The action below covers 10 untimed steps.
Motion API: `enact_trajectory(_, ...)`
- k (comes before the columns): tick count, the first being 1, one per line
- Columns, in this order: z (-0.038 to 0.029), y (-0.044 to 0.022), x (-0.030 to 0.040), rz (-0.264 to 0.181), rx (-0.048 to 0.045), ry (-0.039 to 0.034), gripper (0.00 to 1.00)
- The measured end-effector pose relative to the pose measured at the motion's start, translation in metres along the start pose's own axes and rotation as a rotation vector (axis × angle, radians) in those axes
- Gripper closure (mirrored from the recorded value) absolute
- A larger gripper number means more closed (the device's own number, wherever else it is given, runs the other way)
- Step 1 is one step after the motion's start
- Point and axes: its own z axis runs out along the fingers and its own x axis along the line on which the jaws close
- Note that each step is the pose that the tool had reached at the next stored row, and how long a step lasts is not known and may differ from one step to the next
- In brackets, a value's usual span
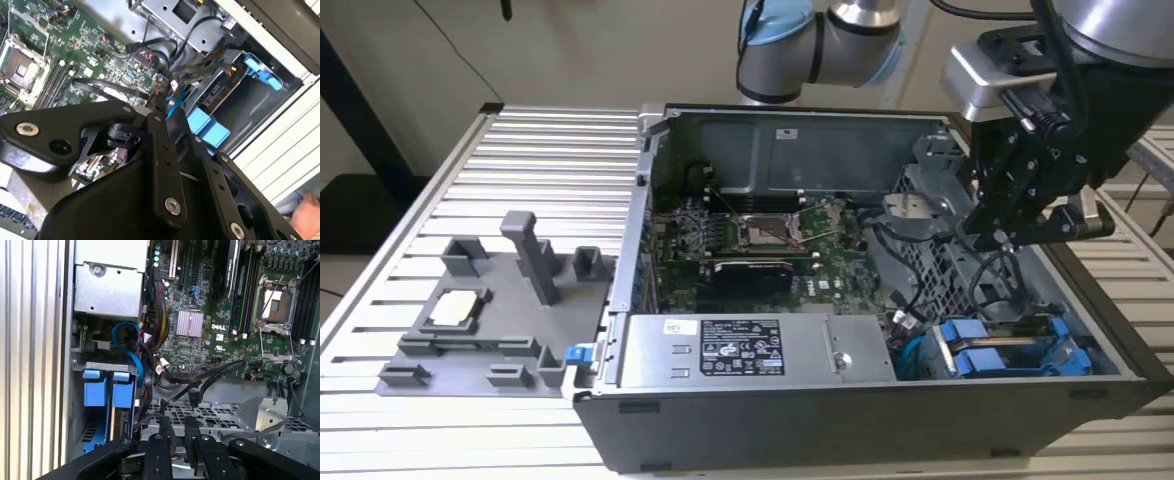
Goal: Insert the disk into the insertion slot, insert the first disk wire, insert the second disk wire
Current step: 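Insert the first disk wire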
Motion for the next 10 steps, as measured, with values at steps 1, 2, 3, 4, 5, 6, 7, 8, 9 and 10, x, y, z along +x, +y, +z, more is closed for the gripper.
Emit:
enact_trajectory(1, 0.0001, 0.0030, -0.0009, 0.000, 0.0039, 0.0004, 0.73)
enact_trajectory(2, 0.0006, 0.0060, -0.0021, -0.001, 0.0081, 0.0006, 0.73)
enact_trajectory(3, 0.0012, 0.0088, -0.0036, -0.002, 0.0122, 0.0012, 0.73)
enact_trajectory(4, 0.0021, 0.0111, -0.0051, -0.002, 0.0159, 0.0015, 0.73)
enact_trajectory(5, 0.0031, 0.0132, -0.0064, -0.003, 0.0197, 0.0018, 0.73)
enact_trajectory(6, 0.0042, 0.0154, -0.0078, -0.004, 0.0245, 0.0022, 0.73)
enact_trajectory(7, 0.0054, 0.0171, -0.0089, -0.005, 0.0290, 0.0024, 0.73)
enact_trajectory(8, 0.0061, 0.0187, -0.0098, -0.006, 0.0333, 0.0027, 0.73)
enact_trajectory(9, 0.0064, 0.0202, -0.0104, -0.008, 0.0374, 0.0031, 0.73)
enact_trajectory(10, 0.0065, 0.0217, -0.0109, -0.009, 0.0407, 0.0032, 0.73)
